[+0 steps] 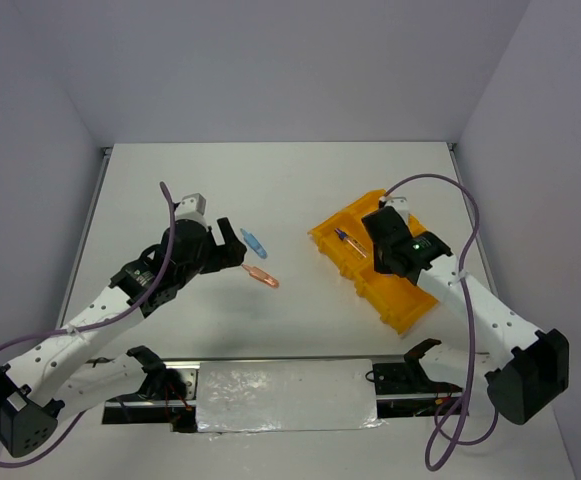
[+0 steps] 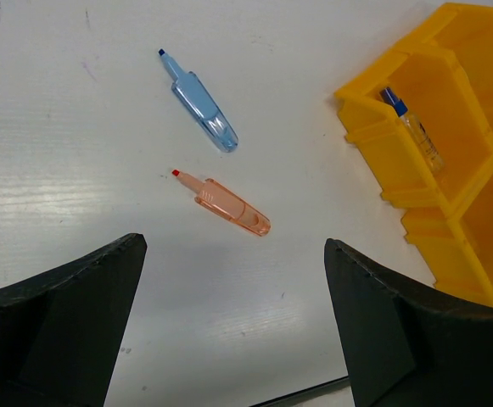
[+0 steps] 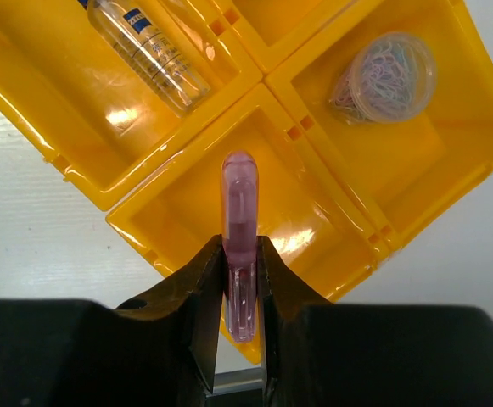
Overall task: Sort the stationery into containers
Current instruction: Place the pen in the storage box, then pick up the pen from the center of the board.
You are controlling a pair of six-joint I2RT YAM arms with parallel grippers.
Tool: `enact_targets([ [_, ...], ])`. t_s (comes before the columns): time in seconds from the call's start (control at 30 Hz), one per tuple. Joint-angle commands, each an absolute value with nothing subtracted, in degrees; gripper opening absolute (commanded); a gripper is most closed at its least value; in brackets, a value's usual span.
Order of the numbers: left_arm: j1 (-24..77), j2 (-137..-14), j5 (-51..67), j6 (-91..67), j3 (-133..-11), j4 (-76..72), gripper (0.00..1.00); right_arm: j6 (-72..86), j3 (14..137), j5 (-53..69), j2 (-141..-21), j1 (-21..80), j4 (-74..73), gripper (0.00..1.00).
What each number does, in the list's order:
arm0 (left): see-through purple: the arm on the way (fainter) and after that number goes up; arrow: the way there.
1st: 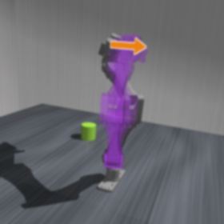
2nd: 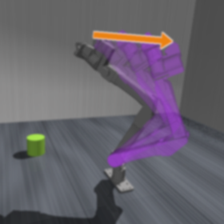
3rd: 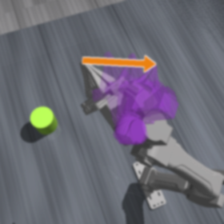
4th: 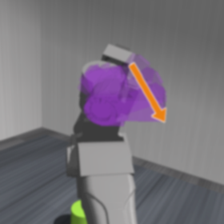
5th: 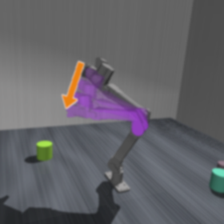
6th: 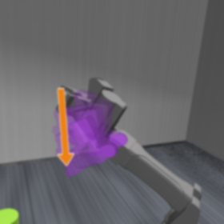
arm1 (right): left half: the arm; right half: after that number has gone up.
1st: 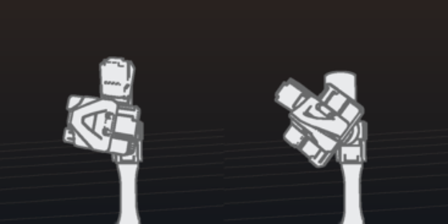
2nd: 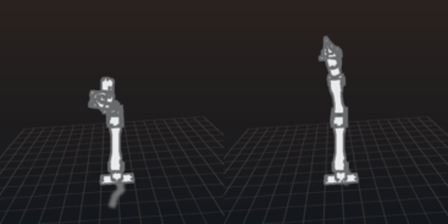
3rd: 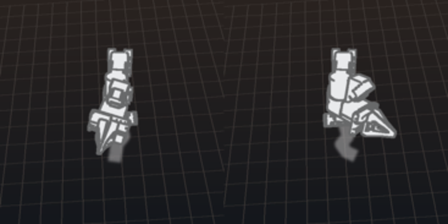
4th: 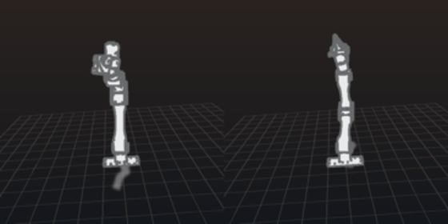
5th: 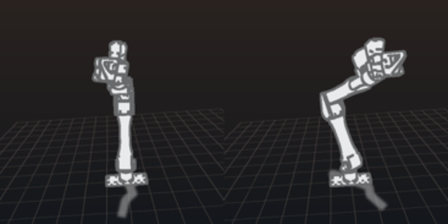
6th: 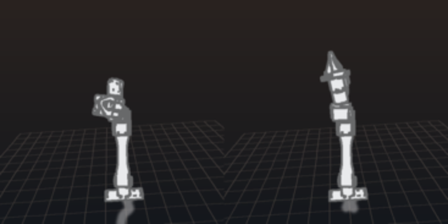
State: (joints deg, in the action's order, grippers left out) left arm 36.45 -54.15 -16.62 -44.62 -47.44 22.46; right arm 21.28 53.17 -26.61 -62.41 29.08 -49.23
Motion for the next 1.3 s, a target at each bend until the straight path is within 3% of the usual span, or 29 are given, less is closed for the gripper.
enact_targets([
  [0.0,36.1,-53.8,-16.3,-42.7,-47.7,22.4,0.99,20.4,55.9,-26.8,-65.5,28.6,-50.9,0.25],
  [0.17,36.2,-52.2,-17.2,-42.0,-47.4,23.3,0.99,20.7,56.8,-28.7,-68.5,28.0,-52.6,0.23],
  [0.27,35.9,-51.4,-17.7,-41.7,-47.2,23.6,0.99,20.8,57.0,-29.0,-68.1,28.0,-53.3,0.38],
  [0.3,35.9,-51.3,-17.7,-41.4,-47.3,23.6,0.99,20.9,57.1,-29.0,-67.6,28.0,-53.4,0.55],
  [0.33,35.9,-51.2,-17.7,-41.4,-47.2,23.6,0.99,20.9,57.3,-29.1,-67.2,28.0,-54.0,0.62],
  [0.4,35.8,-51.4,-17.7,-41.4,-47.3,23.6,0.99,20.8,57.8,-29.0,-66.7,27.9,-54.4,0.73],
  [0.5,35.8,-51.8,-17.1,-41.5,-47.1,23.4,0.99,20.2,59.0,-27.6,-65.5,27.9,-54.3,0.8],
  [0.7,35.7,-52.7,-18.6,-43.9,-47.5,24.7,1.0,14.5,64.2,-17.2,-61.2,35.8,-47.7,0.79],
  [0.83,35.3,-52.9,-25.0,-48.5,-49.4,31.2,0.99,8.4,63.0,-3.8,-62.4,44.1,-33.4,0.81],
  [1.07,34.3,-46.6,-35.3,-54.8,-52.5,43.1,0.99,1.5,68.5,0.4,-84.9,49.6,-25.0,0.75],
  [1.27,33.5,-37.9,-33.1,-49.0,-52.3,41.8,0.99,-3.7,82.7,-12.2,-105.4,56.2,-31.9,0.73],
])
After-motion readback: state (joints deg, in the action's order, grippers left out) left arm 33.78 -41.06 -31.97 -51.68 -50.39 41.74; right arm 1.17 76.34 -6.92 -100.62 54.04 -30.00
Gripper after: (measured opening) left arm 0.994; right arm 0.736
